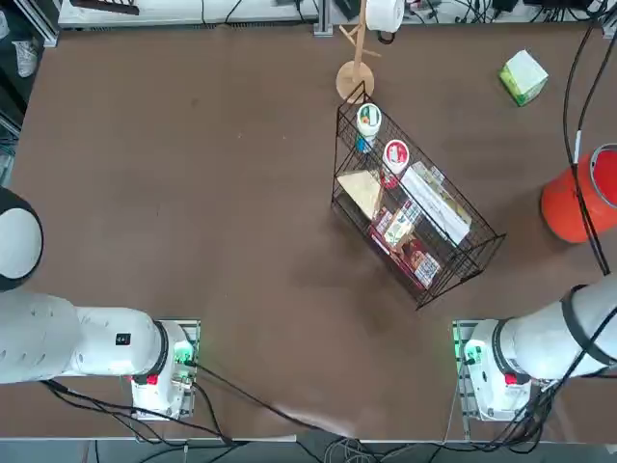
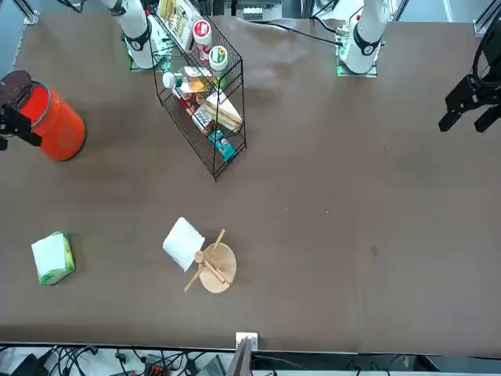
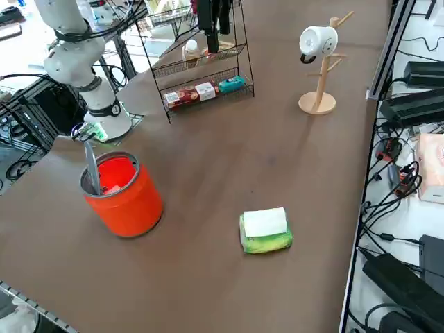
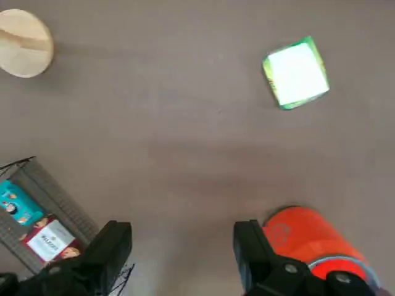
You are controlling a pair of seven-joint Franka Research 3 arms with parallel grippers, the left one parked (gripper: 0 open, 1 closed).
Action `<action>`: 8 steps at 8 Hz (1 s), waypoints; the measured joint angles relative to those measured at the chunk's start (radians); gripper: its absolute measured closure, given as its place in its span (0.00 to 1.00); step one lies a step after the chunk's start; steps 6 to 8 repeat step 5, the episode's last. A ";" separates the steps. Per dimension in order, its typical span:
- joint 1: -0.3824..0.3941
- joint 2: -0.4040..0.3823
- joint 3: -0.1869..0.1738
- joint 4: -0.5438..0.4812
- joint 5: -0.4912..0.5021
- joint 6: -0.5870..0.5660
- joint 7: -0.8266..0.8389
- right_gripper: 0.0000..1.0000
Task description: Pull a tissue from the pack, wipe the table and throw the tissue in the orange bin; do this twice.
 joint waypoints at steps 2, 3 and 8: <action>-0.073 -0.108 0.115 -0.138 -0.018 0.015 0.038 0.00; -0.085 -0.157 0.129 -0.196 -0.019 0.023 0.042 0.00; -0.092 -0.212 0.132 -0.253 -0.019 0.028 0.047 0.00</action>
